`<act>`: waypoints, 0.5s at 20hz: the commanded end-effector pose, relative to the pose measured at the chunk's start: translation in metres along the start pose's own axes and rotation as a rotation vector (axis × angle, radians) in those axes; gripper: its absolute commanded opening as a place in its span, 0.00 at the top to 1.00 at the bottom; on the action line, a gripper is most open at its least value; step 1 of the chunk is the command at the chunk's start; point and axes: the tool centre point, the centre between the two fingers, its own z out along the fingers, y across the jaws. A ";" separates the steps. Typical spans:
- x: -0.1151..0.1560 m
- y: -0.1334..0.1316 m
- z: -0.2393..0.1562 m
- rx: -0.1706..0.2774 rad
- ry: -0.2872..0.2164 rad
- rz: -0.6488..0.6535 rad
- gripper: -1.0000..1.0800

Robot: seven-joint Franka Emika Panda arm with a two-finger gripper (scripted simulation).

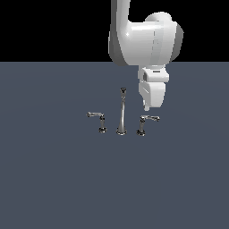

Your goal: Turn on the faucet by rotating a designated handle.

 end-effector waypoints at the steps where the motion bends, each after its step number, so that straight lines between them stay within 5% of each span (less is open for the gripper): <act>1: 0.012 -0.004 0.012 0.000 0.000 0.053 1.00; 10: 0.033 -0.009 0.033 0.000 -0.002 0.147 1.00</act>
